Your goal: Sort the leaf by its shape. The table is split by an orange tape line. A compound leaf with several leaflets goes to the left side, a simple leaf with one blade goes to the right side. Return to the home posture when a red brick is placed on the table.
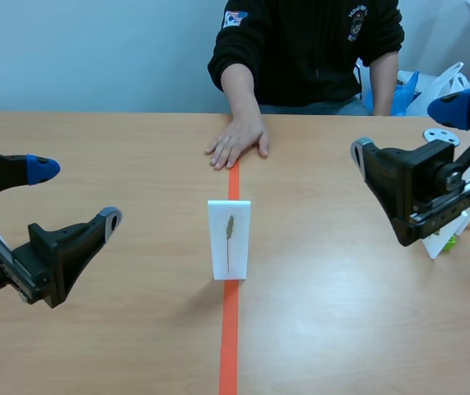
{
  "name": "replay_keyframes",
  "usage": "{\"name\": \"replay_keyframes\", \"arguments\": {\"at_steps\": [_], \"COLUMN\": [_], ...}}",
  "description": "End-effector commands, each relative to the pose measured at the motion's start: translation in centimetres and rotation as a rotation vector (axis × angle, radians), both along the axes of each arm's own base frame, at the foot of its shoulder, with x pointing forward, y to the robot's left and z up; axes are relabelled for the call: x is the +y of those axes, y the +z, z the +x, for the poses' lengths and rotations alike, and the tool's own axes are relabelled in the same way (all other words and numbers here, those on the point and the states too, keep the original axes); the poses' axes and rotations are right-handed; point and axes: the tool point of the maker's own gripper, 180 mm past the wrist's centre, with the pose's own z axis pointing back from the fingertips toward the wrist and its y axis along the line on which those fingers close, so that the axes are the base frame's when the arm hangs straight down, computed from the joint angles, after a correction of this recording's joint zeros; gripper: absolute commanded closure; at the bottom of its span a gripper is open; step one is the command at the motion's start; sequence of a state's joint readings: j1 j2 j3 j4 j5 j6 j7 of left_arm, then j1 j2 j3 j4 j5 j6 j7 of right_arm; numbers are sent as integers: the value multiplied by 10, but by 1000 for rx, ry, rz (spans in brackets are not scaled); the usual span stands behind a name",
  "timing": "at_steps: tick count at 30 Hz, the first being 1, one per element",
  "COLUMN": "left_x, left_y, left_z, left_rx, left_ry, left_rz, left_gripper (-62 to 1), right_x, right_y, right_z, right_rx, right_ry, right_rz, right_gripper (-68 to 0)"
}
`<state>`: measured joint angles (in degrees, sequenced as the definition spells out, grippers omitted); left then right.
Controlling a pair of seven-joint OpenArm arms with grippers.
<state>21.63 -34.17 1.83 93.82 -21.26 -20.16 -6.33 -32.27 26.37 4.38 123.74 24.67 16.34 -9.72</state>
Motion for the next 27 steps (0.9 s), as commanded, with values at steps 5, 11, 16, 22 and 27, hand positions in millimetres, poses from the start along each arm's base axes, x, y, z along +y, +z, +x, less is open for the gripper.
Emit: {"name": "replay_keyframes", "arguments": {"at_steps": [5, 11, 16, 22, 27], "left_x": [-2, -5, -19, -41, -64], "left_y": [-15, -45, -68, -85, -94], "left_z": [8, 17, 18, 19, 26], "left_rx": [25, 68, 112, 142, 153], "left_ry": [-77, -148, -215, -281, -313], "left_rz": [15, 86, 124, 133, 108], "left_gripper": [-623, -623, -623, -623, -623], "right_x": [0, 0, 0, 0, 0], "right_y": [5, 5, 5, 5, 5], "right_z": [2, 2, 2, 2, 2], "right_rx": [-20, -20, -20, -20, -20], "right_ry": [9, 9, 9, 9, 9], "right_rz": [0, 0, 0, 0, 0], "right_gripper": [-506, -506, -506, -506, -506]}}
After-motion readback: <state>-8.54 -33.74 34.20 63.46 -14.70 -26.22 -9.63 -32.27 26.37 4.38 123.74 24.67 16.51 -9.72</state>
